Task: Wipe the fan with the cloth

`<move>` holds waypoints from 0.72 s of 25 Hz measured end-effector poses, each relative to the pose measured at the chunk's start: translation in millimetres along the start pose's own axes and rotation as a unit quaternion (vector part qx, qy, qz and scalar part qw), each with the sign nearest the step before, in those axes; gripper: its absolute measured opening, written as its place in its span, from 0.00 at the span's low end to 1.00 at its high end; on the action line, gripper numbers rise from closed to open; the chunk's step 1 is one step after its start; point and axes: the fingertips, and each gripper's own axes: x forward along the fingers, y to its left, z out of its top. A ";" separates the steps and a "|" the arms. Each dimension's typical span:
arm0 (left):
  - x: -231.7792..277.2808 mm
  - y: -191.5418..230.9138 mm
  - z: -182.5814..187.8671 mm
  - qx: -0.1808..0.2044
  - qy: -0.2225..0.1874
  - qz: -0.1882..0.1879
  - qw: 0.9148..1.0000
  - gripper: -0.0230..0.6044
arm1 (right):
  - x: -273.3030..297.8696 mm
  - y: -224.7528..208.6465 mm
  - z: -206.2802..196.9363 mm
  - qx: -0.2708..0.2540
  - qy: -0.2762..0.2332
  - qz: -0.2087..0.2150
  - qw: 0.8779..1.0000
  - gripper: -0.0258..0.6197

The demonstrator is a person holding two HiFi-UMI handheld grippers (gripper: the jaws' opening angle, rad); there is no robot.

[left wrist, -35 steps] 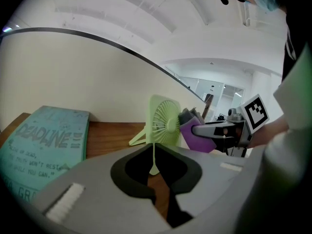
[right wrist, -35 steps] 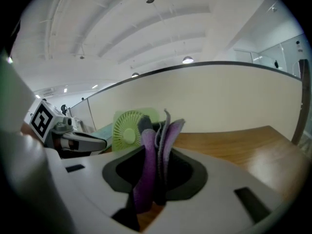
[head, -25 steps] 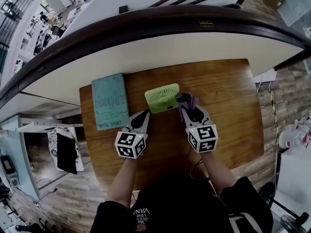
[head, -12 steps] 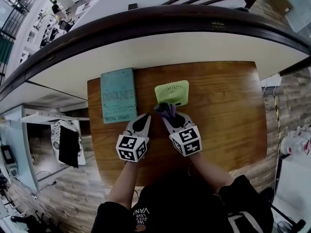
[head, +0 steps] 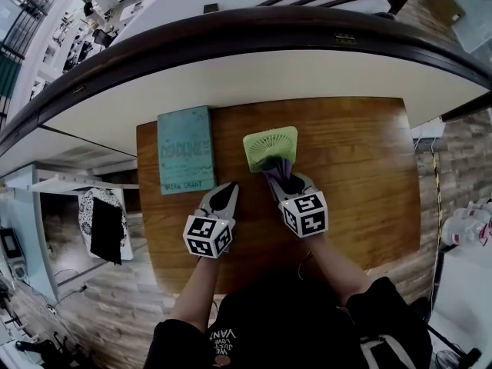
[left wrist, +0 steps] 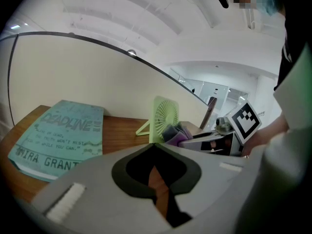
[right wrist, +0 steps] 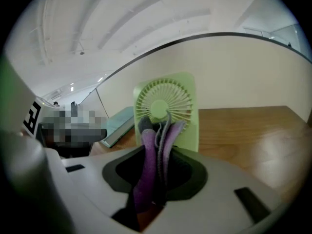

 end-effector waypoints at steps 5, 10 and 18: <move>8.0 -9.9 -0.1 0.001 0.003 -0.011 1.000 0.06 | -18.3 -45.2 -2.8 0.029 -0.009 -0.048 0.998 0.22; 11.5 -17.5 3.3 0.006 0.003 -0.018 1.000 0.06 | -31.9 -75.7 -5.3 0.048 -0.014 -0.086 0.995 0.22; 4.9 -25.6 10.1 0.018 0.000 -0.028 0.999 0.06 | -49.4 -68.2 -0.6 0.054 -0.033 -0.098 0.993 0.22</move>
